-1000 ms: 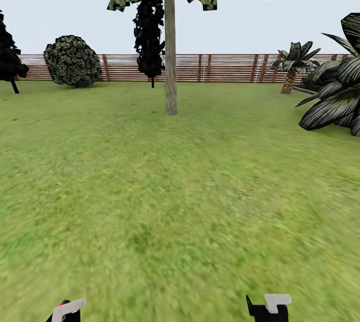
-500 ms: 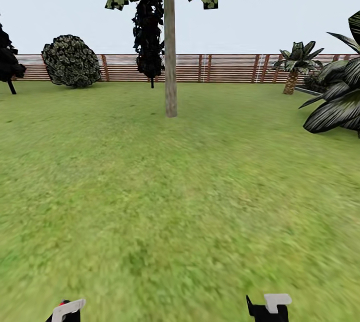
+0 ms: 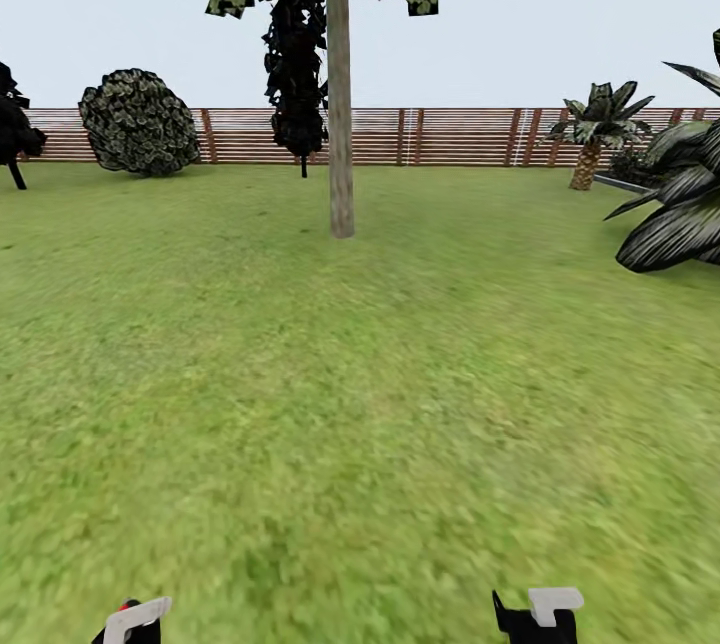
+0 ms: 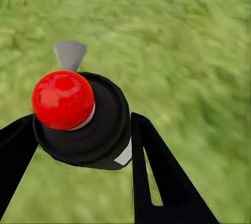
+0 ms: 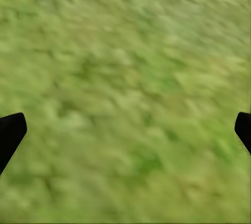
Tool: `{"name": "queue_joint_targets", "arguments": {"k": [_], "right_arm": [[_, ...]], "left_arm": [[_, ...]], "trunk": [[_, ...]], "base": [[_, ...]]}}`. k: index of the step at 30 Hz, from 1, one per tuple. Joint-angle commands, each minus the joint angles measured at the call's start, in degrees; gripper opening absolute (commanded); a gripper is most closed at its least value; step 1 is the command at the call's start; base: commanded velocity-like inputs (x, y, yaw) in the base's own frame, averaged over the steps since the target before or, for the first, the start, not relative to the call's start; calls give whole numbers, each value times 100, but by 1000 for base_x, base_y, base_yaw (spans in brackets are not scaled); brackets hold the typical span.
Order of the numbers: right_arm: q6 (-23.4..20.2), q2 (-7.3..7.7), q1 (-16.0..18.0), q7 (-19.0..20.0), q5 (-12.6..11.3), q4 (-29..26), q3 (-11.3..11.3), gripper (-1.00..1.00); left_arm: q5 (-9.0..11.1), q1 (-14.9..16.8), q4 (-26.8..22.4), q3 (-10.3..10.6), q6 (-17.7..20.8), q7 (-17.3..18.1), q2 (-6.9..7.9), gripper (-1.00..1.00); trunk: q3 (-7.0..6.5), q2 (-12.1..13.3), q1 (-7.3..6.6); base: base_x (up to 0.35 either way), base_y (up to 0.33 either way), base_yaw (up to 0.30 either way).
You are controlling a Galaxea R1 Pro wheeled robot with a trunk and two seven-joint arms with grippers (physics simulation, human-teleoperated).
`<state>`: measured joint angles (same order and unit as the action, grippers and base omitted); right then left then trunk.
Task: In the garden, pick up the pesticide atomizer on the floor and spray pesticide onto both trees until each tree trunk is fully covered.
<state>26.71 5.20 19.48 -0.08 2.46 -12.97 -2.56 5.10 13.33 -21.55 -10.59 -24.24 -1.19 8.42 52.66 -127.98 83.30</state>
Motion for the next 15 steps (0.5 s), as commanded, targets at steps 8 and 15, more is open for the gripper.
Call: {"name": "queue_joint_targets", "arguments": {"k": [8,15], "right_arm": [[18,-2,3,-1,26,5,-25,100],[18,-2,3,-1,26,5,-25,100]], "left_arm": [[52,3,8,13,-15,6,1,-100],[52,3,11,13,-11,5,1,-100]], "trunk": [[5,-2,2],[5,-2,2]], "base": [[339,0,0],[339,0,0]]}}
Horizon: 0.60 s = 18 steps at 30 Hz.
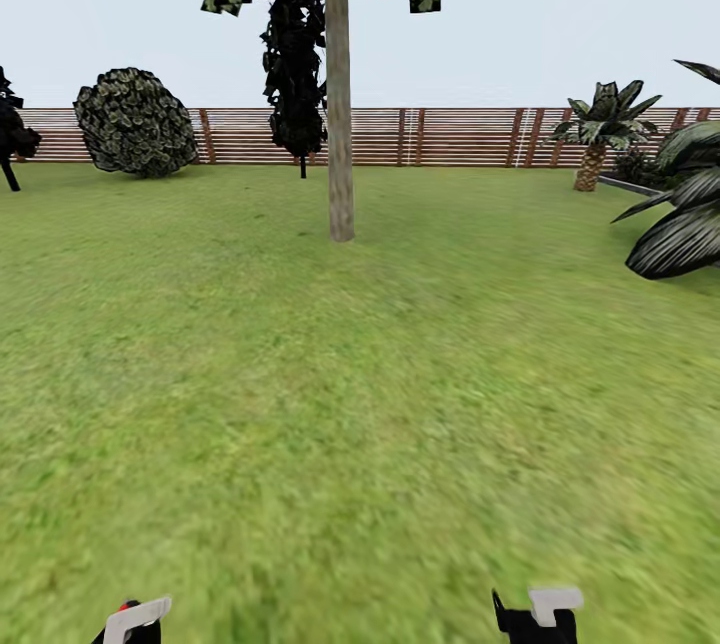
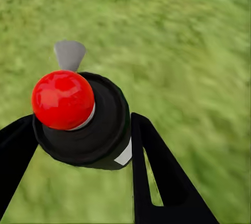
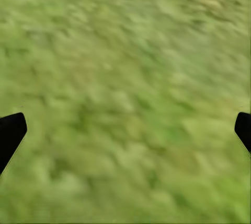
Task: In the garden, pick up the pesticide atomizer on the floor and spray pesticide onto both trees until each tree trunk is fully covered.
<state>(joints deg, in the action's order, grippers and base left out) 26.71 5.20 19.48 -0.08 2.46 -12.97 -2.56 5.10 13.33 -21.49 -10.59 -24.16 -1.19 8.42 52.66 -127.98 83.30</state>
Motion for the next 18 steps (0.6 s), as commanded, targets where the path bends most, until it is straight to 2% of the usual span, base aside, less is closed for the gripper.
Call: {"name": "queue_joint_targets", "arguments": {"k": [1,18], "right_arm": [[18,-2,3,-1,26,5,-25,100],[18,-2,3,-1,26,5,-25,100]], "left_arm": [[52,3,4,13,-17,7,1,-100],[52,3,4,13,-18,6,1,-100]], "trunk": [[5,-2,2],[5,-2,2]], "base": [[339,0,0],[339,0,0]]}}
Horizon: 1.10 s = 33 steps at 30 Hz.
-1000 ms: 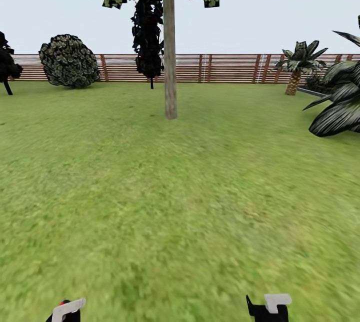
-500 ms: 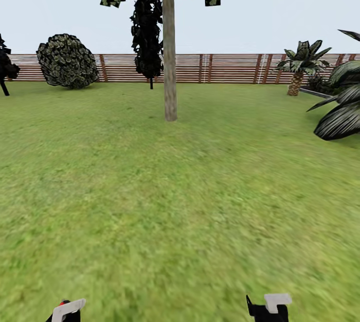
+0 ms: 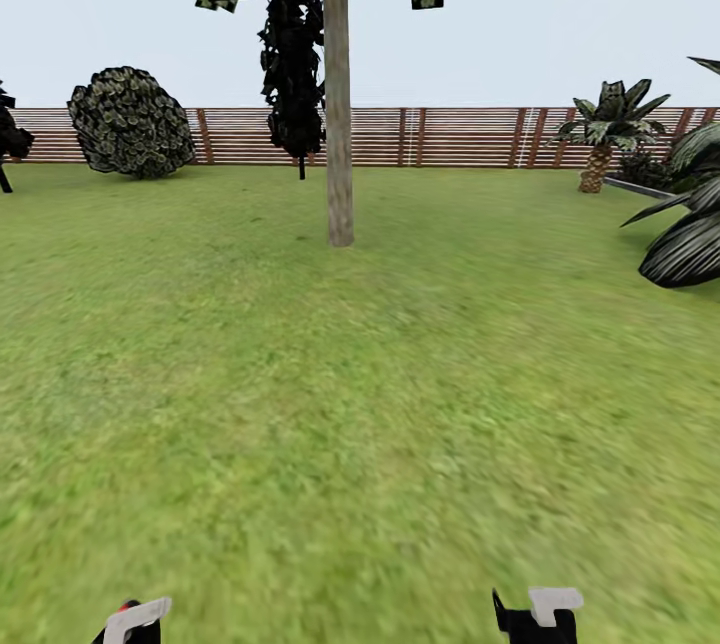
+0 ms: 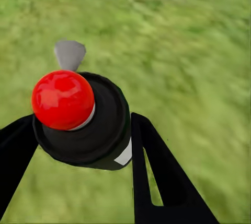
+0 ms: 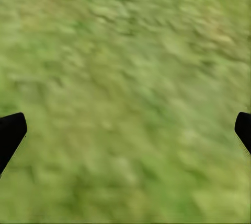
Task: In the garden, pick up the pesticide atomizer on the floor and spray pesticide onto both trees until each tree trunk is fully covered.
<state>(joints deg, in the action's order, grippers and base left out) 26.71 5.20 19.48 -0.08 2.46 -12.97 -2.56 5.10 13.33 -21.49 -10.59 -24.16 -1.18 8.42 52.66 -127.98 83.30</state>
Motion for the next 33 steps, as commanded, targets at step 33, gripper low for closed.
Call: {"name": "queue_joint_targets", "arguments": {"k": [33], "right_arm": [[18,-2,3,-1,26,5,-25,100]], "left_arm": [[52,3,-4,13,-27,4,1,-100]], "trunk": [[5,-2,2]], "base": [[339,0,0]]}}
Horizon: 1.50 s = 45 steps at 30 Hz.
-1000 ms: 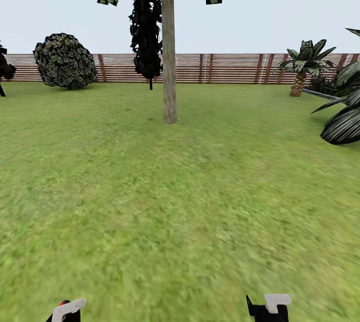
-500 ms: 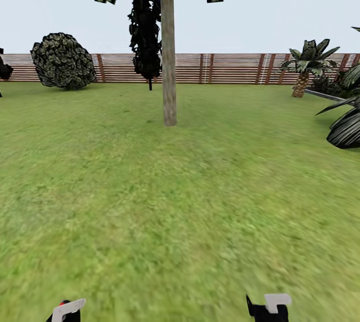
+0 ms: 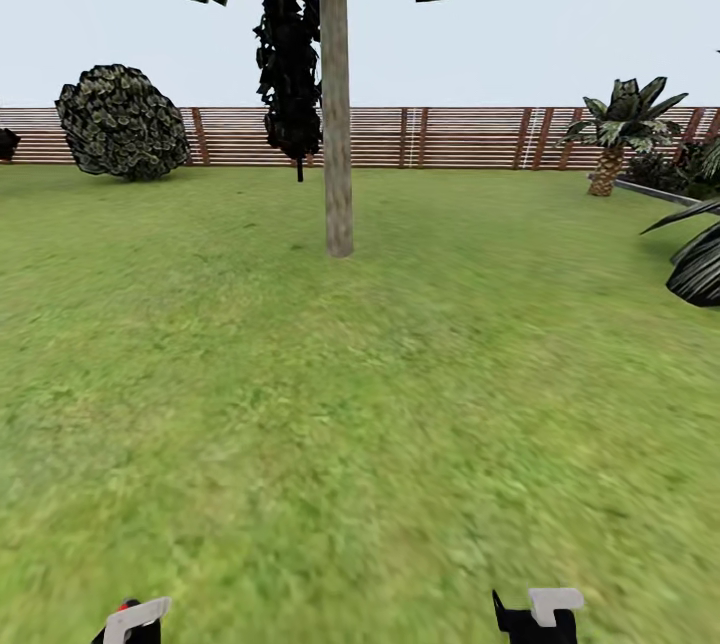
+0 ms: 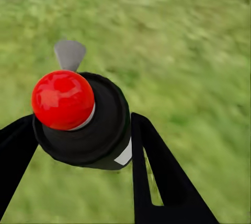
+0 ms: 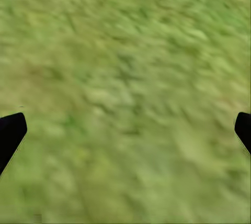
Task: In the garden, pick up the pesticide atomizer on the floor and spray pesticide onto both trees until each tree trunk is fully covered.
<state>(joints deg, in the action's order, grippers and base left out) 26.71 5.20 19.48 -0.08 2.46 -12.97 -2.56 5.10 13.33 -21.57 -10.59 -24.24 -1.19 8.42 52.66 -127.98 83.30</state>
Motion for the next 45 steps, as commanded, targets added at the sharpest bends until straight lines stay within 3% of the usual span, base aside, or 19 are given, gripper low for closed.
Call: {"name": "queue_joint_targets", "arguments": {"k": [1,45], "right_arm": [[18,-2,3,-1,26,5,-25,100],[18,-2,3,-1,26,7,-25,100]], "left_arm": [[52,3,4,13,-19,5,3,-100],[52,3,3,13,-16,5,10,-100]], "trunk": [[5,-2,2],[5,-2,2]], "base": [[339,0,0],[339,0,0]]}}
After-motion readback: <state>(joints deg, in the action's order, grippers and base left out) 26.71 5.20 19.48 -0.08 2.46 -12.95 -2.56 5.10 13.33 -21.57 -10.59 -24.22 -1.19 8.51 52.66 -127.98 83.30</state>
